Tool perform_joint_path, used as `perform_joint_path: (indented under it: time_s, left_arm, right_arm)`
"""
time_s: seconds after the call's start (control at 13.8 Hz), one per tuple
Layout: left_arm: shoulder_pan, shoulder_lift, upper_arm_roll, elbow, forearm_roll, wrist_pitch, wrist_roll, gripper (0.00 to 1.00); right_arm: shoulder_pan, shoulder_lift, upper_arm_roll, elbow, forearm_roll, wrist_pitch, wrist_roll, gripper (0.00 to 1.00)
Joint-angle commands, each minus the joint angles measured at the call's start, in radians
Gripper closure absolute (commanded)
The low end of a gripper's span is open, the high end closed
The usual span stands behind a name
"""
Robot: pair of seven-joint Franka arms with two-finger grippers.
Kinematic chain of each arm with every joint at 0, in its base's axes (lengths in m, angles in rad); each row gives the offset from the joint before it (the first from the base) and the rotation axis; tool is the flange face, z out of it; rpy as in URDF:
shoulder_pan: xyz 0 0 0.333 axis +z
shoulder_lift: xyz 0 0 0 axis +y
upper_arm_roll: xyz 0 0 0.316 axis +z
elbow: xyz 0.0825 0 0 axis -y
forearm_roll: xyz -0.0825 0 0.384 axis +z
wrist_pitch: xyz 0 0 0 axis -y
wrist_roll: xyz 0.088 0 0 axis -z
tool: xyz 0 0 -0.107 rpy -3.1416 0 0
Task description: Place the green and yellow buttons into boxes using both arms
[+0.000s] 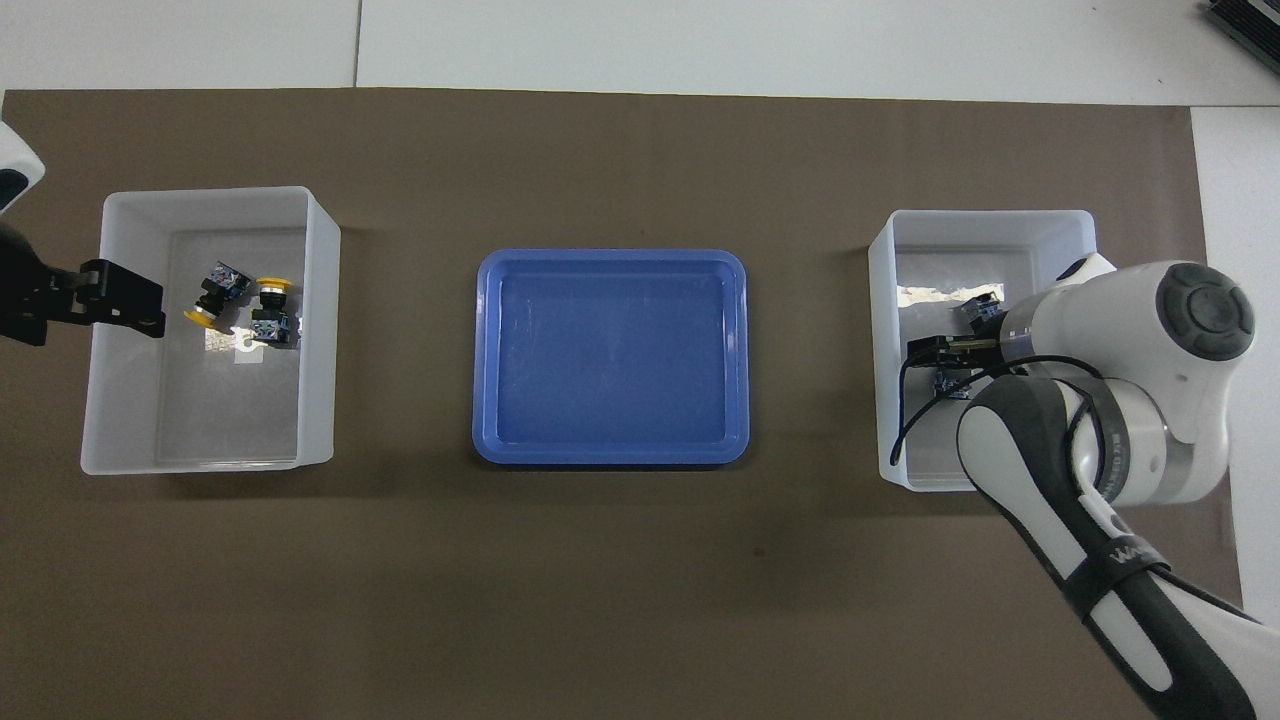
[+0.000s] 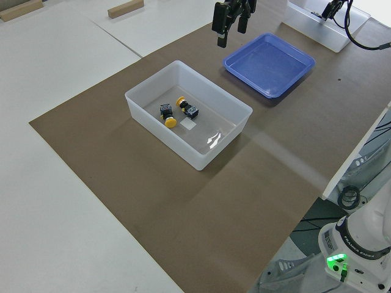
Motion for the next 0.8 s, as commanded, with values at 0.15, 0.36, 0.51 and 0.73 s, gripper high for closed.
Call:
perform_joint_path:
  time_s: [0.15,0.36,0.51,0.73]
  left_arm:
    - [0.020,-0.033,0.010,-0.047,-0.018,0.131,0.025,0.00]
    - [0.021,-0.037,0.012,-0.047,-0.016,0.197,0.019,0.00]
    - [0.020,-0.037,0.010,-0.046,-0.015,0.196,0.031,0.00]
    - [0.012,-0.037,0.010,-0.046,-0.015,0.181,0.022,0.00]
  right_arm:
    - [-0.016,-0.065,0.002,0.236,-0.122,-0.304,0.022,0.00]
    - [-0.022,-0.065,-0.001,0.406,-0.127,-0.502,0.015,0.00]
    - [-0.024,-0.065,0.000,0.499,-0.115,-0.640,0.012,0.00]
    - [-0.026,-0.047,0.005,0.625,-0.106,-0.758,0.011,0.00]
